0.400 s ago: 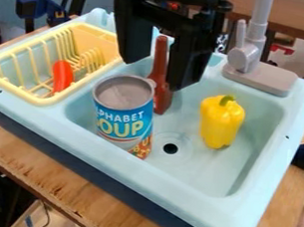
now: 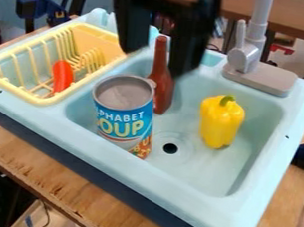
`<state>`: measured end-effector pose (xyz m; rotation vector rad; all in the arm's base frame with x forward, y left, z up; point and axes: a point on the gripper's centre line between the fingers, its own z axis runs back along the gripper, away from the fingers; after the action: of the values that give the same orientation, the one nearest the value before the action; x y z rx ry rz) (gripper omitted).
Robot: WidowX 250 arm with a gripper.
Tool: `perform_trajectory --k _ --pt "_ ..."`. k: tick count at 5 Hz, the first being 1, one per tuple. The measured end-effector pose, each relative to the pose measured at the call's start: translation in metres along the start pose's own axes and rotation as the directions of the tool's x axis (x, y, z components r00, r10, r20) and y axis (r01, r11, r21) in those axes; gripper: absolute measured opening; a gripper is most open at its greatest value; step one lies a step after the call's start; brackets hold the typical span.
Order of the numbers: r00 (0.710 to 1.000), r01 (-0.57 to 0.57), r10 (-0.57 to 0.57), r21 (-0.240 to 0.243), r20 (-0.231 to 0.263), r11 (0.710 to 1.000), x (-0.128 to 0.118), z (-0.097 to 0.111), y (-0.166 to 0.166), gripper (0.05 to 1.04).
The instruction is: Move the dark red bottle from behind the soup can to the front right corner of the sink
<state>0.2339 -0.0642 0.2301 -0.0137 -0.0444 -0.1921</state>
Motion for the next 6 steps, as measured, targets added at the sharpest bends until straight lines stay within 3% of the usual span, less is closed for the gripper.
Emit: perform_trajectory --k 2,4,6 --pt "0.999 -0.027 0.025 0.054 0.035 0.998 0.035 0.007 0.031 1.000" --pt "0.999 -0.039 0.037 0.071 0.022 0.997 0.072 -0.019 0.060 1.000" --pt "0.998 -0.054 0.057 0.090 -0.028 0.994 0.092 -0.037 0.070 1.000"
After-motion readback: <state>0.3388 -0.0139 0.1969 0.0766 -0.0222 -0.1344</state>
